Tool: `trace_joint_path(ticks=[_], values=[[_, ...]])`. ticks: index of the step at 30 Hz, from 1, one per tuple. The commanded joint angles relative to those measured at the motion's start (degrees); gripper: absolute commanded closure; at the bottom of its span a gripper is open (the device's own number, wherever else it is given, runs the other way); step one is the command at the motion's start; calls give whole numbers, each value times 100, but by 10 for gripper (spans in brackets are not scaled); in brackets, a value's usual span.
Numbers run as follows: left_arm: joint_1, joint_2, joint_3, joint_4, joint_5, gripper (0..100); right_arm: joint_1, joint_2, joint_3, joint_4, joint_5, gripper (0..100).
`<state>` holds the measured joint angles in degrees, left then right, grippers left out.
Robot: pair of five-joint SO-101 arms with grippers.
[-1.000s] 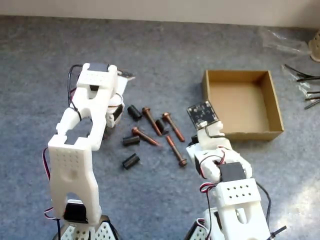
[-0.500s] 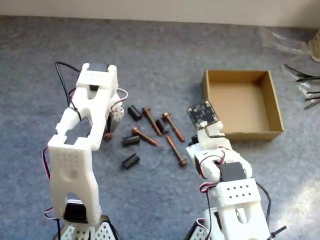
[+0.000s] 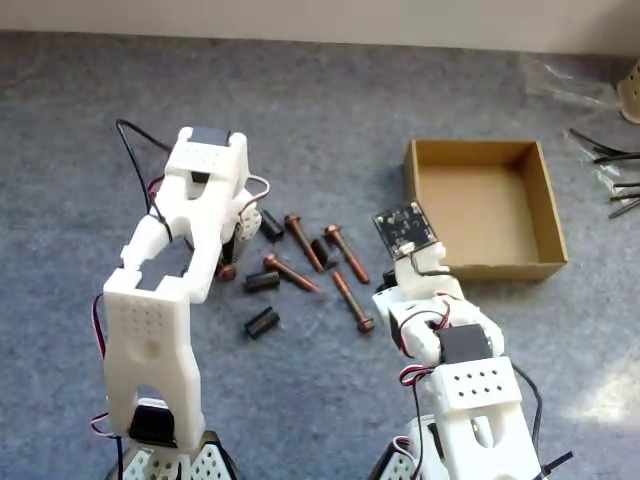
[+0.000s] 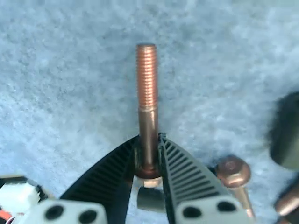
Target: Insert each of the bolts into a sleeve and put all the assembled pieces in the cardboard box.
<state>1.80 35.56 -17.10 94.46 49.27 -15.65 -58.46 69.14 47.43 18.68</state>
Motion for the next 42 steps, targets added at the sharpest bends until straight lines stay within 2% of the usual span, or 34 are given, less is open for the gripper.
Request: trace_joint_path(ticks=[1,14,16,20,22,42], values=[[110,-365,-242,-545,44,993,66,-110,-57,-136,62,994],[145,-356,-242,-668,88,995,66,-110,-57,-136,62,994],[119,-356,-242,-651,484,994,66,-110,-57,-136,62,994],[-84,-356,-198,-624,1934,992,66,-110,-57,-136,62,994],[-136,-356,-198,-624,2215,992,66,-110,-57,-136,62,994],[-110,-338,-189,-782,2215,992,48,-110,31,-136,70,994]])
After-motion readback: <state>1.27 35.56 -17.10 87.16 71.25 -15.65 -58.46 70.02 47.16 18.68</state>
